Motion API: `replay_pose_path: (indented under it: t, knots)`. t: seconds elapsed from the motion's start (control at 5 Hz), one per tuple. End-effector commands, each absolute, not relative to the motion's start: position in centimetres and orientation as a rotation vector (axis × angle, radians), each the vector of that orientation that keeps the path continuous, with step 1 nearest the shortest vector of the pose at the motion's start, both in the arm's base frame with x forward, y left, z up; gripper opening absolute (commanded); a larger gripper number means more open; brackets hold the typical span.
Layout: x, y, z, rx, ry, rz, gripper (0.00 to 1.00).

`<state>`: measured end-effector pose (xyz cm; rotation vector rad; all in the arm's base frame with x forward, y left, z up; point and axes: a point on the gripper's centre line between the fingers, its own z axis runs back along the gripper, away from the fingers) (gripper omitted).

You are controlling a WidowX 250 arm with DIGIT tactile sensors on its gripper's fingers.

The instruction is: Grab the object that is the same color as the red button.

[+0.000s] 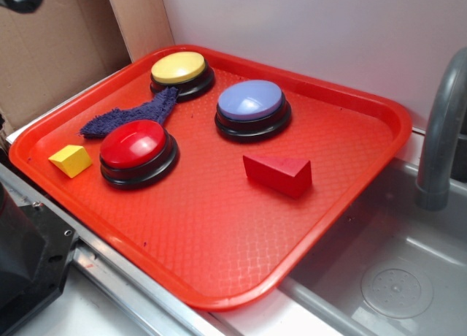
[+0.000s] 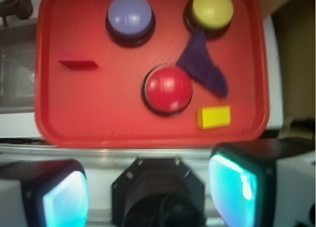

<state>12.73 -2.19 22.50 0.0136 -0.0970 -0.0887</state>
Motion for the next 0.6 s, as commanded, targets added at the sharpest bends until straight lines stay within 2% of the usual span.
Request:
replay_pose_path:
  t: [0.0, 0.4]
  knots:
    - [16.3, -6.1, 20.3, 0.130, -0.163, -0.479, 1.00]
    - [19.8, -8.3, 16.3, 0.035, -0.210, -0.788, 1.00]
